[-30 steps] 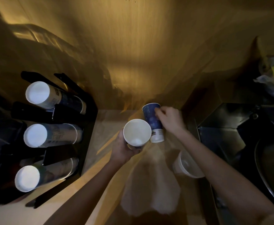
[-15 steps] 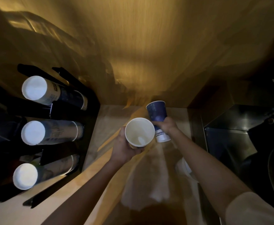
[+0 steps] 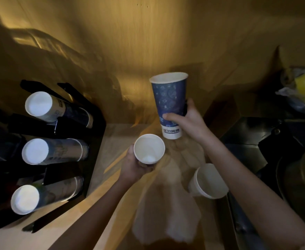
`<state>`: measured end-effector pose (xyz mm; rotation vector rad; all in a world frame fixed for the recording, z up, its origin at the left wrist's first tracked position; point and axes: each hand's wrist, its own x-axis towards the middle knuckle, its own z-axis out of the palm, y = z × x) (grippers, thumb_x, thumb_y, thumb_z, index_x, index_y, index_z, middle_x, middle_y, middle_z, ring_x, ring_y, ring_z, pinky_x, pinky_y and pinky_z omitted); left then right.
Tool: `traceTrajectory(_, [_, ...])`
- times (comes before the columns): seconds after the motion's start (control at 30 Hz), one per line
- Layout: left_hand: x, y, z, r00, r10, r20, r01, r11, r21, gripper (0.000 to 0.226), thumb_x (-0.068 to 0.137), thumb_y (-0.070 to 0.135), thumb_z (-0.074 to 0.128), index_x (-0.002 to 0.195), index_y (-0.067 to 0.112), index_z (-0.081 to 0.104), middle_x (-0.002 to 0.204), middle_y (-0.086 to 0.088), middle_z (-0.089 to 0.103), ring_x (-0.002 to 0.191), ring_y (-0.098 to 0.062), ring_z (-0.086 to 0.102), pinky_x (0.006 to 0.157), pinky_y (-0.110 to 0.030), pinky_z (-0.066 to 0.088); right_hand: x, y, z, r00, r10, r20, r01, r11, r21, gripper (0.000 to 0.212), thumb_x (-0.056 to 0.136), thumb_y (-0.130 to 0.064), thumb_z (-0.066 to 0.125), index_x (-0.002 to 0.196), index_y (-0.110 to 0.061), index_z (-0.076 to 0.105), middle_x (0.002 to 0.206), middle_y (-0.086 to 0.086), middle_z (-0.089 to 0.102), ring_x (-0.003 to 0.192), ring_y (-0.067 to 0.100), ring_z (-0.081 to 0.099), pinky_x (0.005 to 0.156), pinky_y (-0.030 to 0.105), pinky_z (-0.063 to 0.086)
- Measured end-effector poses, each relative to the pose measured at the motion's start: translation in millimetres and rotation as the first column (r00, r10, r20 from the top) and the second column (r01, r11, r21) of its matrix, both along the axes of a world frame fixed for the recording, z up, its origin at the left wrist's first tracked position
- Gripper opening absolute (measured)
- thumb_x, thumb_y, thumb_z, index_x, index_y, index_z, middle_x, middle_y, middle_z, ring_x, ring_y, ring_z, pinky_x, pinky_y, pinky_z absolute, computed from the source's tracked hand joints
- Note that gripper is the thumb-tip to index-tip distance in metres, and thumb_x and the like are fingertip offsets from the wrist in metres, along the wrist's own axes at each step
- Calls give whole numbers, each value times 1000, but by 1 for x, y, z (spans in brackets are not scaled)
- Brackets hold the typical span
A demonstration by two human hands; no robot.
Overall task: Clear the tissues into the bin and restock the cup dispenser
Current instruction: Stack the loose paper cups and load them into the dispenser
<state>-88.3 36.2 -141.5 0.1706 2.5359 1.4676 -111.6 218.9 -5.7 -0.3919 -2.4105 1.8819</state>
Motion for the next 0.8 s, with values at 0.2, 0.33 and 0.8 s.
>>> traceTrajectory(0.2, [2,-1,-6,998,15,61,-16,1000,15,88,34,31,85,110,33,39,112,0,57,98,-18,59,82,-42,54,40,-28,-14,996,52,-69,-58,994,-93,78,61,-23,83,119,-30,32,116,-11,51,111,5,52,95,25,44])
traceTrajectory(0.33, [2,-2,-7,999,15,39,-14,1000,-19,88,34,38,83,111,31,41,112,-3,60,97,-19,61,81,-44,55,54,-41,-44,993,109,-48,-109,994,3,88,59,-20,86,126,-27,30,114,-19,48,107,-3,48,92,13,40])
traceTrajectory(0.8, [9,0,3,1000,15,26,-15,1000,-10,90,49,16,88,124,12,39,117,-5,55,100,-14,51,75,-24,42,70,-42,-73,931,330,158,-351,683,641,75,87,-59,41,145,-19,17,159,-2,12,142,19,19,115,35,15])
